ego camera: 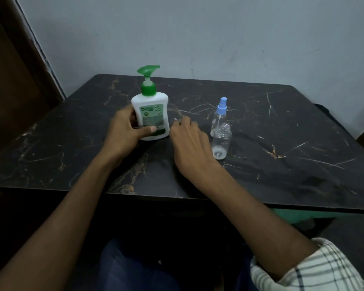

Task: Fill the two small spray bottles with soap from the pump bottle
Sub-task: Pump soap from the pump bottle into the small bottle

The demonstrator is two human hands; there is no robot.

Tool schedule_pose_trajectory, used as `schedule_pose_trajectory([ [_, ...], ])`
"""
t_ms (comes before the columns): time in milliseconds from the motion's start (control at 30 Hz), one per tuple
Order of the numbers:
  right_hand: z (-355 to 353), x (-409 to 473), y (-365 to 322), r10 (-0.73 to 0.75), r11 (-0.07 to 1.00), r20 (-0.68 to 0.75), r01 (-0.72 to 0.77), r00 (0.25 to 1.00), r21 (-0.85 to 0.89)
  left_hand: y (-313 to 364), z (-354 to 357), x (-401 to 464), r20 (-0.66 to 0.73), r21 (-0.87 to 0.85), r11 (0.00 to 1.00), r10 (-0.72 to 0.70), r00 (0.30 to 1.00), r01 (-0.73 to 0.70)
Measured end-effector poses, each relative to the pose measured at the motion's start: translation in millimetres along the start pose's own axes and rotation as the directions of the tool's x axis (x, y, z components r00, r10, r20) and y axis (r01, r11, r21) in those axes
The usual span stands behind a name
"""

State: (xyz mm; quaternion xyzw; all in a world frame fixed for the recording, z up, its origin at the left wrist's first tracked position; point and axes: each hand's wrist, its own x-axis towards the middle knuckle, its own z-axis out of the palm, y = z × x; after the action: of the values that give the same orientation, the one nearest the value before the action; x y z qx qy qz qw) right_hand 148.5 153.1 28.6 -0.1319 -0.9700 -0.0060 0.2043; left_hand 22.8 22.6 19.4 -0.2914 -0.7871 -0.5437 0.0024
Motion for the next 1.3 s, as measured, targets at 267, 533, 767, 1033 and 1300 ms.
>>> schedule_pose_trajectory([
  [267, -30, -56, 32, 0.039, 0.999, -0.419, -0.023, 0.907, 0.044, -3, -4, 0, 0.021, -0.028, 1.000, -0.004, 1.000, 0.005],
  [533, -25, -91, 111, 0.427, 0.807, -0.106, -0.325, 0.898, 0.492, 8, 2, -5, 0.055, -0.062, 0.998, -0.007, 0.998, 0.010],
  [767, -2, -67, 105, 0.340, 0.751, 0.060, -0.309, 0.939, 0.584, 15, 7, -14, 0.064, -0.093, 0.996, 0.011, 0.998, -0.005],
  [1033, 3, -62, 105, 0.336, 0.747, 0.057, -0.303, 0.940, 0.592, 18, 9, -19, 0.076, -0.085, 0.996, 0.015, 0.997, -0.009],
  [1300, -7, -69, 112, 0.344, 0.706, 0.005, -0.263, 0.939, 0.657, 27, 15, -26, 0.111, -0.087, 0.996, 0.043, 0.993, -0.034],
])
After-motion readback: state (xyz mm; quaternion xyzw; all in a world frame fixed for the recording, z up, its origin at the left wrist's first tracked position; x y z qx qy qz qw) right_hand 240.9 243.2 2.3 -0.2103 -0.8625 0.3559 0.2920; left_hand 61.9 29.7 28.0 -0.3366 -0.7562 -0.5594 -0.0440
